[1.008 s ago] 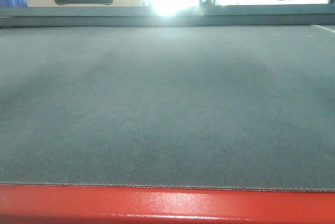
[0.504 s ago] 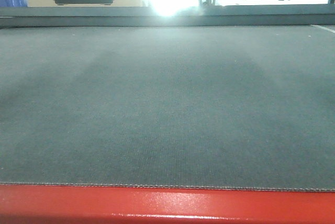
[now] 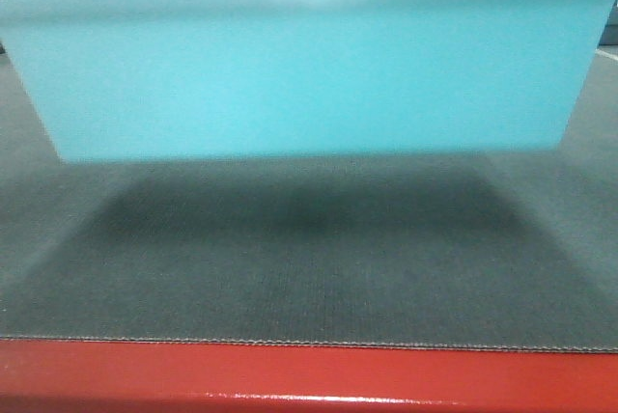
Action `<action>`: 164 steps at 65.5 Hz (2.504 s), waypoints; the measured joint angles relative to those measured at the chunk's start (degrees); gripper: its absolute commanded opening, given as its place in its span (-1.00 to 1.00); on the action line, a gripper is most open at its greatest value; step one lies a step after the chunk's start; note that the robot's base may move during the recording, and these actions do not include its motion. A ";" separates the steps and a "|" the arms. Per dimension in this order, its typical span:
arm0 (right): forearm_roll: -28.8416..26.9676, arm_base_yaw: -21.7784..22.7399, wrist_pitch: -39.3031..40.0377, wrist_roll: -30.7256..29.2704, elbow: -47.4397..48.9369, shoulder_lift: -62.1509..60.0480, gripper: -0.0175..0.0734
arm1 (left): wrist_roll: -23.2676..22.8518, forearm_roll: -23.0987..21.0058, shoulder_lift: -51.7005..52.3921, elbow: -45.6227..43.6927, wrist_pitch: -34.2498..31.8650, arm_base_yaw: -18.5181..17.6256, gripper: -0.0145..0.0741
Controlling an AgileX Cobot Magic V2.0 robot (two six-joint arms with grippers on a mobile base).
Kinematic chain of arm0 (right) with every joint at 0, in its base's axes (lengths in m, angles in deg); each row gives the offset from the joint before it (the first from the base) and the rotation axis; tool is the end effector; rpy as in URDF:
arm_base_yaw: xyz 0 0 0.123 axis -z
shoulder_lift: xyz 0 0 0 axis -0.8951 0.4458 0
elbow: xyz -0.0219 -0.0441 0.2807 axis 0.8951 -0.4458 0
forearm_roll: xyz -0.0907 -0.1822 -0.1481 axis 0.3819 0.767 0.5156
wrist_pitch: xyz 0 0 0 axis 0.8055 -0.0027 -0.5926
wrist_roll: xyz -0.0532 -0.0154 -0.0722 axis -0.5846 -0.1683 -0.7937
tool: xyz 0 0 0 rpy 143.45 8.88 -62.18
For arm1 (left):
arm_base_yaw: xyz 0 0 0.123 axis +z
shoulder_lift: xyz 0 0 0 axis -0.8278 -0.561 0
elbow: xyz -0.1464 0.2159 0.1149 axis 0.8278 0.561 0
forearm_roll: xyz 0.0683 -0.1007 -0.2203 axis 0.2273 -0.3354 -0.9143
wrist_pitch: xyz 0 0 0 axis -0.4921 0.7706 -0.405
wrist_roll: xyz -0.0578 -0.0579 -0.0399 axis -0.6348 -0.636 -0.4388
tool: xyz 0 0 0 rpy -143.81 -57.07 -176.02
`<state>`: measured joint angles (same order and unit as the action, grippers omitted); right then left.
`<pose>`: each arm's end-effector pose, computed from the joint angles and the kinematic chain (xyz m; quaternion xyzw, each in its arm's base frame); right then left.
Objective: Fetch blue bin and place on conveyor start
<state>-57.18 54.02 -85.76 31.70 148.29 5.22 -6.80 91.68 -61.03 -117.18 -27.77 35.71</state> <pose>0.2789 0.0619 0.3339 0.0046 0.9382 0.1436 0.3148 0.2734 -0.0975 0.3219 0.0749 0.9177 -0.0882 0.3801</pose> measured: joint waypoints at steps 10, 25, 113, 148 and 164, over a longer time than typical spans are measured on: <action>-0.08 0.00 1.81 -0.11 -1.02 3.20 -0.94 | 0.00 0.55 -1.01 3.19 -5.75 0.13 -0.92; 0.31 -0.10 3.35 -0.38 -1.02 7.30 -0.28 | 0.00 2.19 -4.58 3.32 -9.69 0.19 -0.78; 15.40 9.08 16.82 -0.91 -28.81 -26.25 -0.97 | 0.62 6.66 33.48 27.49 -4.97 14.98 -0.92; 15.84 9.08 37.33 -0.91 -44.20 -56.01 -0.97 | 0.62 8.58 58.72 36.03 -10.97 15.06 -0.92; 15.84 9.08 41.19 -0.91 -44.20 -58.56 -0.97 | 0.62 8.82 60.17 36.03 -11.12 15.06 -0.92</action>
<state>-41.33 63.09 -44.57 30.79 104.09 -53.34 -6.18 100.50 -0.86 -81.15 -38.89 50.77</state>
